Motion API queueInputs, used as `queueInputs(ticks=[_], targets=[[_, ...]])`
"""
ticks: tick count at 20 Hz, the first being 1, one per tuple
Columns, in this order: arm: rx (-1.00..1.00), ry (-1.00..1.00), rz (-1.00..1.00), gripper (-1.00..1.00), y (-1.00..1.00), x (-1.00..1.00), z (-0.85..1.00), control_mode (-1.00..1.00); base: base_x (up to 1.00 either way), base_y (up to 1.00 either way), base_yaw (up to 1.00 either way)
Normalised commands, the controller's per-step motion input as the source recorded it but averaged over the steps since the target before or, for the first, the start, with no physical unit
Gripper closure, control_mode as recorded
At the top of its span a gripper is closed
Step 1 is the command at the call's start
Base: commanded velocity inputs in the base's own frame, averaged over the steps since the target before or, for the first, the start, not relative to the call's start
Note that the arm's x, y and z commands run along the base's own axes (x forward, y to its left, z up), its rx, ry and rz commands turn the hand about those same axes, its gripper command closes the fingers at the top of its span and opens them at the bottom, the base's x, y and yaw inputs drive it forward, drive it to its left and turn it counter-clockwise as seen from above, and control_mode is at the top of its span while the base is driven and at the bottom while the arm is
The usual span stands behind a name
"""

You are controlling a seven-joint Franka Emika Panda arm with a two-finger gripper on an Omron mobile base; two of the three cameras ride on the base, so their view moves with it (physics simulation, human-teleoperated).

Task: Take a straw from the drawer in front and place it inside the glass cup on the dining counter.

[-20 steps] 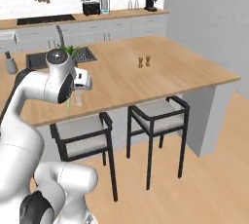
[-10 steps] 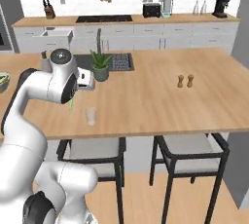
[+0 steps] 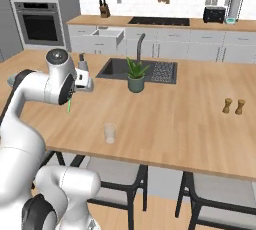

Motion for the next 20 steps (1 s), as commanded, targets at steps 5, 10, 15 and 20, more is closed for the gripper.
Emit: queueInputs(ticks=[5,10,15,20], targets=[[0.00,0.00,0.00,1.00,0.00,0.00,0.00,1.00,0.47,-0.37,0.09],[0.00,0.00,0.00,1.00,0.00,0.00,0.00,1.00,0.56,-0.17,-0.02],[0.00,-0.09,-0.02,1.00,-0.05,0.24,-0.04,-1.00,0.08,0.00,-0.02],[0.00,-0.19,0.13,1.00,-0.32,0.60,0.00,-1.00,0.00,0.00,0.00]])
